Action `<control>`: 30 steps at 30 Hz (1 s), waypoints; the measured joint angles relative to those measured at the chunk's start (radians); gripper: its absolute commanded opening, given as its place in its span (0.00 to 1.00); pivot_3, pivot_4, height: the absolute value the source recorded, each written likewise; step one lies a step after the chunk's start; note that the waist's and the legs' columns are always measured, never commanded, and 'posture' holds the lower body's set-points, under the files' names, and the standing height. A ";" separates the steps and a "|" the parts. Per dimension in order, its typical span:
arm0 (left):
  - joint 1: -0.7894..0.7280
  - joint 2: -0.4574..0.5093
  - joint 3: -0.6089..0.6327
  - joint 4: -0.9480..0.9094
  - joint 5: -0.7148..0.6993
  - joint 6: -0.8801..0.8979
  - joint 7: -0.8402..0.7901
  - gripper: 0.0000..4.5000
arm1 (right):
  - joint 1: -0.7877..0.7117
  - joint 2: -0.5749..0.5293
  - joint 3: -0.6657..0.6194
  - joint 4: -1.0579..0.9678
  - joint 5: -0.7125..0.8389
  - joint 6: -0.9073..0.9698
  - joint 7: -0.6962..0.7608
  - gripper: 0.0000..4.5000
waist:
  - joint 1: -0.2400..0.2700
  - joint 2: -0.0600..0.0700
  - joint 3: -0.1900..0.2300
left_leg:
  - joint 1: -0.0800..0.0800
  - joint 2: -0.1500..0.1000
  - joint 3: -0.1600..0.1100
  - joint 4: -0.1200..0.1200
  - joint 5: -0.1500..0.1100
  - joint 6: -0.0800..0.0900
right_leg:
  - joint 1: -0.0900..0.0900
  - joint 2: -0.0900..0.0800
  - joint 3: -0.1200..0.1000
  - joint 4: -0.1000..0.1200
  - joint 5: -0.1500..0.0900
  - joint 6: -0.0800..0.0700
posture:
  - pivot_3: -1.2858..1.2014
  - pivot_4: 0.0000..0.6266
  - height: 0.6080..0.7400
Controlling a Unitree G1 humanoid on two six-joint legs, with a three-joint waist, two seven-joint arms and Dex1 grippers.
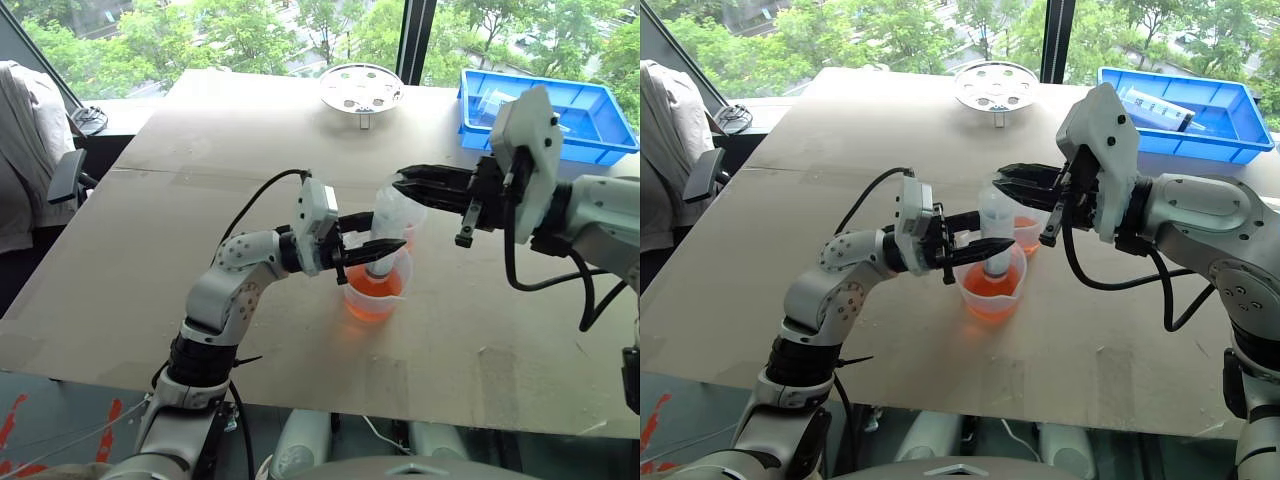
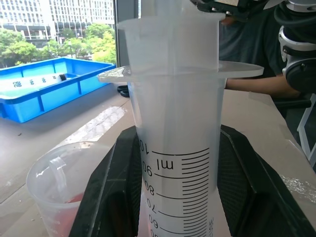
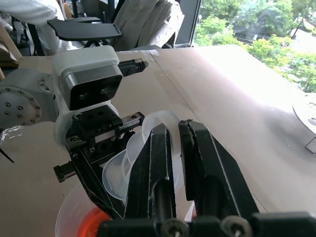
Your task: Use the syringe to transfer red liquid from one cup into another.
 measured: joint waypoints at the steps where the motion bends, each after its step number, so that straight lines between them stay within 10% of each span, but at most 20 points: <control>1: 0.000 0.000 0.000 0.000 0.000 0.001 0.001 0.33 | -0.003 0.000 0.000 0.002 0.000 0.000 0.000 0.00 | 0.000 0.000 0.000 | 0.000 0.000 0.000 0.000 0.000 0.000 | 0.000 0.000 0.000 0.000 0.000 0.000 | 0.52 0.24 1.00; 23: 0.003 -0.001 -0.004 -0.018 0.002 0.043 0.013 0.33 | -0.036 -0.006 -0.020 0.028 0.016 0.001 0.010 0.00 | 0.001 0.000 0.000 | -0.001 0.000 0.000 0.000 0.000 0.000 | 0.000 0.000 0.000 0.000 0.000 0.000 | 0.52 0.24 1.00; 30: -0.012 -0.016 -0.048 -0.074 -0.008 0.088 0.034 0.33 | 0.054 -0.013 -0.137 0.024 0.074 -0.021 0.043 0.70 | 0.000 0.000 0.000 | -0.002 0.000 0.000 0.000 0.000 0.000 | -0.002 0.000 0.000 0.000 0.000 0.000 | 0.52 0.24 1.00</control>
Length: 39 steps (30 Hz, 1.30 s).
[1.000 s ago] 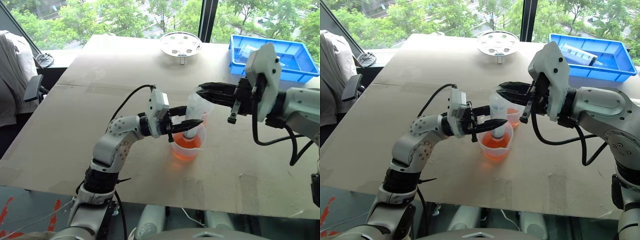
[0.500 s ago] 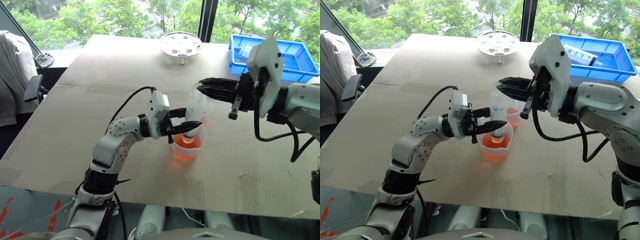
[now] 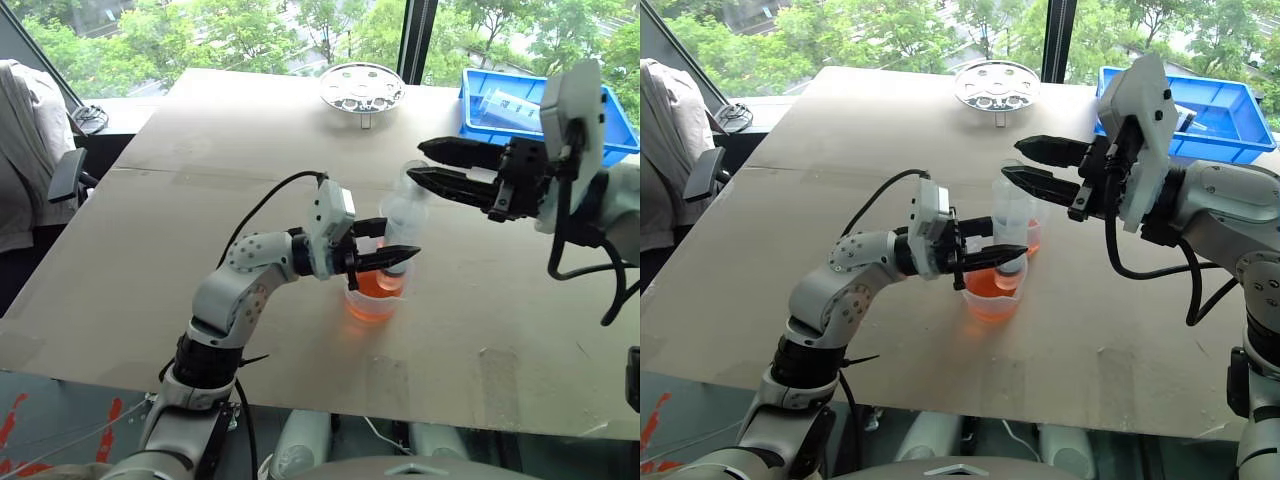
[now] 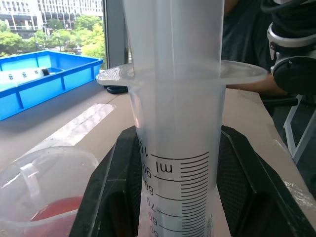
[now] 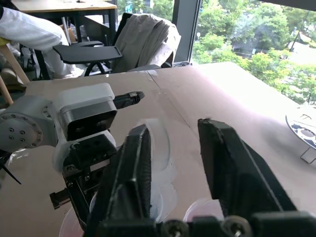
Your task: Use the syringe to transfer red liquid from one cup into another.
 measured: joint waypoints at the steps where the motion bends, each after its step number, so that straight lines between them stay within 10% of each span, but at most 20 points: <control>1: 0.000 0.006 0.002 -0.004 -0.006 0.003 -0.002 0.33 | 0.007 -0.001 -0.006 0.000 0.002 0.000 -0.002 0.82 | -0.003 0.000 0.000 | 0.000 0.000 0.000 0.000 0.000 0.000 | 0.000 0.000 0.000 0.000 0.000 0.000 | 0.52 0.24 1.00; 3: 0.000 0.020 0.009 -0.008 -0.019 0.004 -0.019 0.33 | 0.015 -0.001 -0.019 -0.001 0.005 -0.002 -0.009 0.99 | -0.004 0.000 0.000 | 0.001 0.000 0.000 -0.001 0.000 0.000 | 0.000 0.000 0.000 0.001 0.000 0.000 | 0.52 0.24 1.00; 17: -0.075 0.037 0.136 0.021 -0.220 0.108 -0.008 0.33 | 0.244 -0.002 -0.215 -0.045 0.374 -0.042 -0.116 0.99 | 0.002 0.000 0.000 | 0.000 0.000 0.000 -0.001 0.000 0.000 | 0.000 0.000 -0.001 0.000 0.000 0.000 | 0.52 0.24 1.00; 28: -0.356 -0.006 0.249 0.120 -0.364 0.251 0.167 0.33 | 0.415 -0.060 -0.280 -0.034 0.334 -0.119 -0.064 0.99 | -0.005 0.000 0.001 | 0.001 0.000 0.000 0.000 0.000 0.000 | 0.000 0.003 0.000 0.001 0.000 0.000 | 0.52 0.24 1.00; 39: -0.428 -0.034 0.076 0.460 -0.007 -0.170 -0.015 0.33 | 0.262 0.000 -0.129 0.072 0.053 -0.236 -0.118 0.99 | -0.006 0.000 0.000 | -0.001 0.000 0.001 -0.001 0.001 -0.001 | -0.002 0.003 0.002 0.000 0.000 0.000 | 0.52 0.24 1.00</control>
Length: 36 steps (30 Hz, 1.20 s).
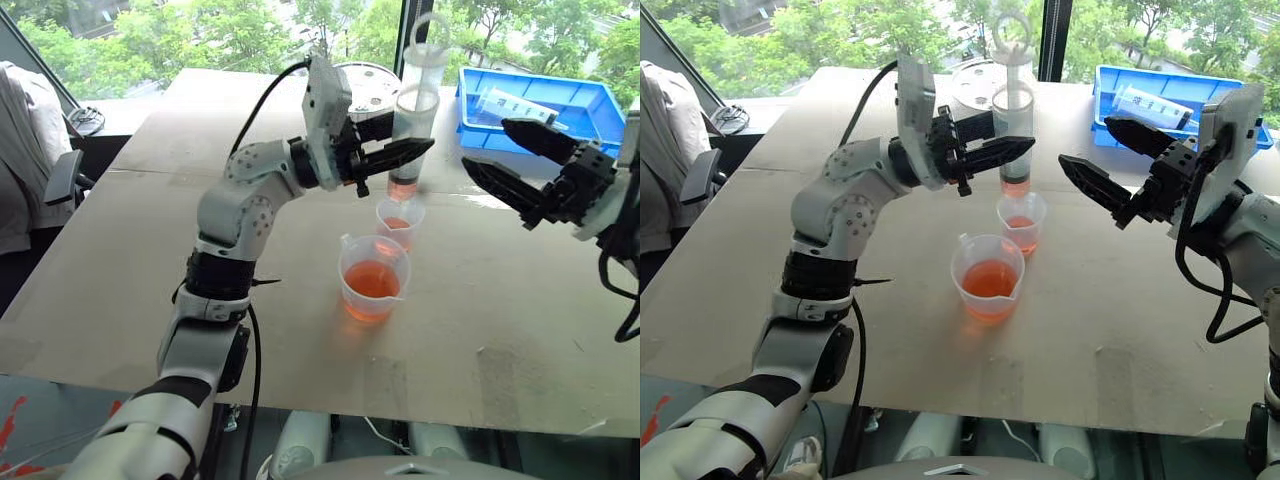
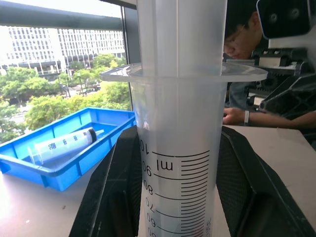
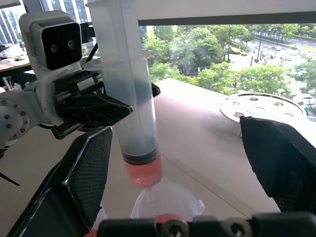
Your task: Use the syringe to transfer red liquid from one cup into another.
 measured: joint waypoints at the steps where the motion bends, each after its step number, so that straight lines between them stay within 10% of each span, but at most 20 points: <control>1: 0.001 -0.004 -0.006 0.037 0.020 -0.030 -0.013 0.33 | -0.008 0.001 0.011 0.000 -0.013 -0.001 -0.003 0.99 | 0.000 0.000 0.000 | -0.001 0.000 0.000 0.000 0.000 0.000 | 0.000 0.000 0.000 0.000 0.000 0.000 | 0.52 0.24 1.00; 25: 0.003 -0.145 -0.018 0.359 0.207 -0.367 -0.081 0.33 | -0.362 0.080 0.288 0.107 -0.350 0.072 -0.129 0.99 | -0.014 0.000 0.000 | -0.001 0.000 0.000 0.000 -0.001 0.001 | -0.001 -0.001 -0.001 0.001 0.000 0.000 | 0.52 0.24 1.00; 32: 0.006 -0.163 -0.018 0.352 0.214 -0.349 -0.047 0.33 | -0.383 0.121 0.301 0.091 -0.398 0.130 -0.149 0.40 | -0.017 0.000 0.000 | -0.001 0.000 0.000 0.000 -0.001 0.001 | -0.001 -0.001 -0.001 0.001 0.000 0.000 | 0.52 0.24 1.00; 36: 0.006 -0.162 -0.018 0.348 0.214 -0.341 -0.040 0.33 | -0.383 0.125 0.279 0.054 -0.375 0.193 -0.145 0.40 | -0.017 0.000 0.000 | -0.001 0.000 -0.001 0.000 -0.001 0.001 | -0.001 -0.001 -0.001 0.001 0.000 0.000 | 0.52 0.24 1.00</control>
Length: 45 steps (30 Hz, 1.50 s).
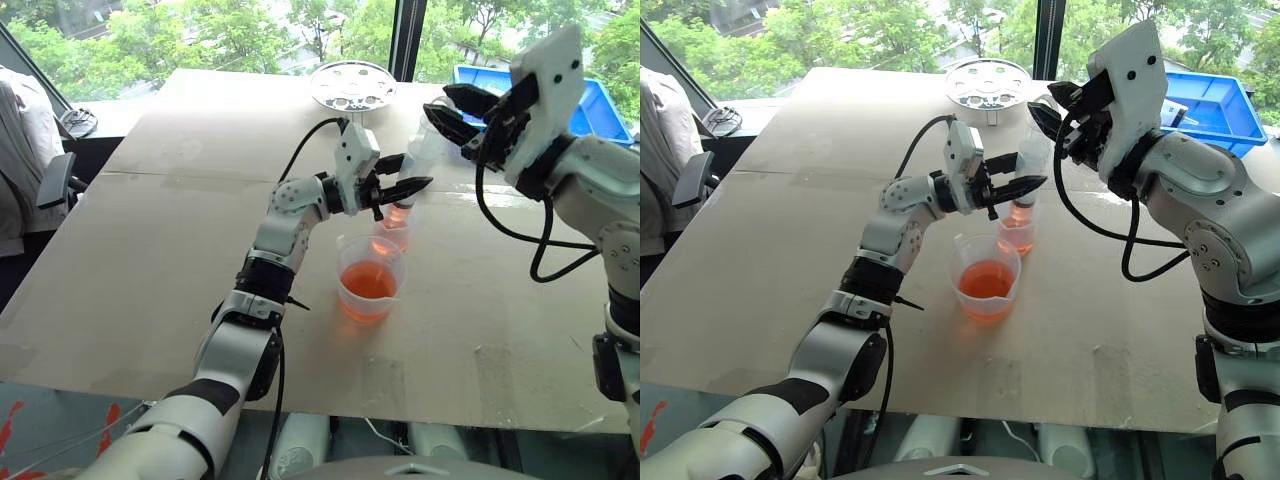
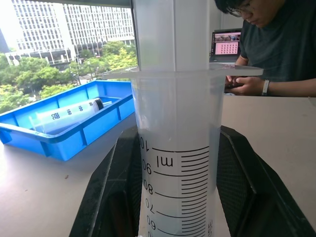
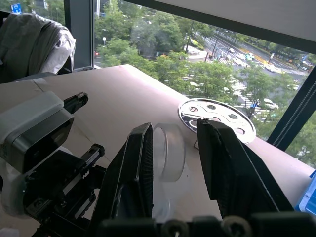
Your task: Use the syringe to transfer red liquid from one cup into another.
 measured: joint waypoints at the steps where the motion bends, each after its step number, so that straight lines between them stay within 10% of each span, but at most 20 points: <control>1: 0.000 0.000 0.000 0.000 0.000 0.001 0.002 0.33 | 0.000 0.000 -0.004 -0.005 0.003 0.012 -0.001 0.40 | 0.000 0.000 0.000 | 0.000 0.000 0.000 0.000 0.000 0.000 | 0.000 0.000 0.000 0.000 0.000 0.000 | 0.52 0.24 1.00; 29: 0.001 -0.021 0.013 -0.024 0.023 0.006 0.091 0.33 | -0.062 0.130 -0.008 -0.062 -0.107 0.178 -0.167 0.40 | -0.001 0.000 0.000 | 0.000 0.000 0.000 0.000 0.000 0.000 | 0.000 0.000 0.000 0.001 0.000 0.000 | 0.52 0.24 1.00; 34: 0.013 -0.023 0.012 -0.039 0.024 0.014 0.105 0.33 | -0.075 0.187 0.020 -0.073 -0.141 0.206 -0.202 0.03 | -0.002 0.000 0.000 | 0.000 0.000 0.000 0.000 0.000 0.000 | 0.000 0.000 0.000 0.001 0.000 0.000 | 0.52 0.24 1.00; 45: 0.034 -0.026 0.012 -0.071 0.018 0.042 0.099 0.33 | -0.075 0.192 0.032 -0.075 -0.167 0.212 -0.143 0.01 | -0.003 0.001 0.000 | 0.000 0.000 0.000 0.000 0.000 0.000 | 0.000 0.000 0.000 0.001 0.000 0.000 | 0.52 0.24 1.00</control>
